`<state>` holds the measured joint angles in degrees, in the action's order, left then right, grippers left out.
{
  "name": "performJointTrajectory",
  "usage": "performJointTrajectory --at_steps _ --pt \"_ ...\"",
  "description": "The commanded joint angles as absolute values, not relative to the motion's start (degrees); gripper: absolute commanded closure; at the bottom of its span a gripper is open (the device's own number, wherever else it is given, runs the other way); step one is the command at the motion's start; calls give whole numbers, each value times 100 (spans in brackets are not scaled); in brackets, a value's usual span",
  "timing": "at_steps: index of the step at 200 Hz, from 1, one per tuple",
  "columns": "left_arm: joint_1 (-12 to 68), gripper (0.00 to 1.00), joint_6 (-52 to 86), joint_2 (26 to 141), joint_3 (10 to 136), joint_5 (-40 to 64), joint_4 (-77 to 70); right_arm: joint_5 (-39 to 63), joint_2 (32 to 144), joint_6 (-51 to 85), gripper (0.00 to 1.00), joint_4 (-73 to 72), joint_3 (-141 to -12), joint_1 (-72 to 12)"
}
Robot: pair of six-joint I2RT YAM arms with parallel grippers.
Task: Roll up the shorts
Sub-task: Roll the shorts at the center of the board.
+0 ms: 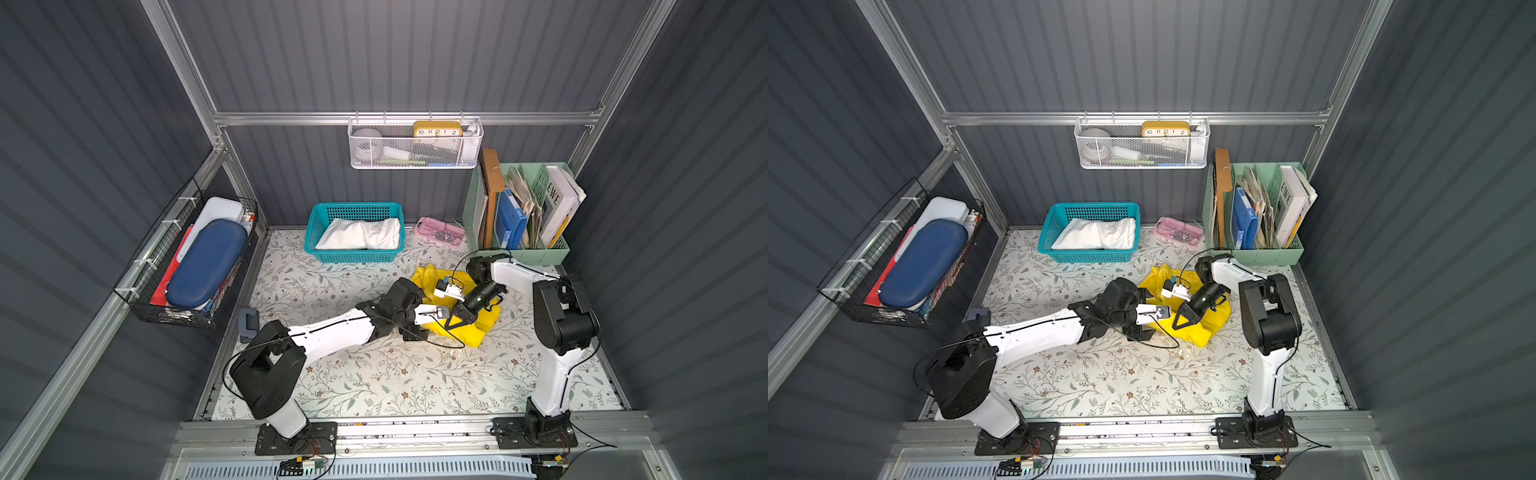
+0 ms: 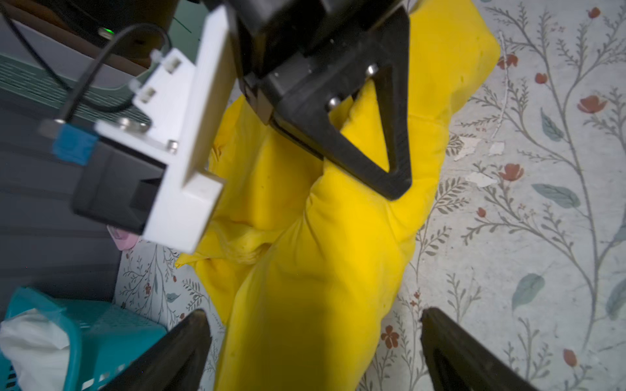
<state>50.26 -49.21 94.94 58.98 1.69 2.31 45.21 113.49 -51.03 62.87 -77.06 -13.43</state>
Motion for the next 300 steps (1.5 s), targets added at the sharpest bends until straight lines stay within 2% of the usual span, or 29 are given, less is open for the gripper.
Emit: performJointTrajectory --at_steps 1,55,77,91,96,103,112,124,151,189,191,194,195,196,197,198,199,201,248,300 --pt "5019 0 -5161 9743 5945 229 24 4623 11388 -5233 100 6607 -7730 -1318" --pt "5012 0 -5289 10486 6356 411 -76 4640 11260 -5457 100 6492 -7556 -1270" --pt "5013 6 -5243 10673 6407 517 -78 4643 11238 -5495 100 6441 -7528 -1257" --pt "5014 17 -5214 10754 6441 567 -31 4600 11206 -5441 100 6340 -7478 -1248" --pt "5018 24 -5191 10780 6475 582 10 4576 11185 -5418 100 6283 -7463 -1248" --pt "5018 41 -5163 10825 6507 582 59 4541 11163 -5344 100 6200 -7438 -1248" --pt "5019 57 -5117 10867 6554 584 164 4489 11111 -5227 100 6061 -7403 -1248" --pt "5016 69 -5065 10919 6622 597 360 4428 11020 -5090 100 5864 -7333 -1223" --pt "5015 79 -4945 10934 6675 621 648 4421 10710 -4824 96 5272 -7051 -1127" --pt "5018 80 -4707 10925 6830 528 1268 4424 10462 -4575 94 4813 -6879 -1022" --pt "5018 80 -4692 10914 6829 521 1295 4411 10449 -4532 92 4763 -6868 -1020" --pt "5019 80 -4679 10908 6834 500 1322 4400 10431 -4489 75 4704 -6853 -1013" --pt "5019 80 -4669 10908 6836 492 1329 4393 10423 -4477 61 4690 -6850 -1012" --pt "5019 80 -4663 10903 6832 488 1337 4389 10410 -4471 33 4683 -6848 -1011" --pt "5019 80 -4652 10901 6831 485 1345 4388 10399 -4459 17 4675 -6843 -1011" --pt "5019 80 -4655 10891 6830 476 1349 4387 10394 -4449 9 4662 -6840 -1006" --pt "5019 80 -4657 10886 6830 471 1356 4386 10391 -4444 5 4647 -6839 -1004" --pt "5014 80 -4640 10884 6820 460 1361 4386 10378 -4435 2 4607 -6821 -1003" --pt "5019 80 -4441 10806 6827 223 1811 4324 9732 -4135 1 3796 -6423 -917" --pt "4884 80 -4066 10933 7273 127 2986 3303 8016 -3257 1 1790 -5213 -836"
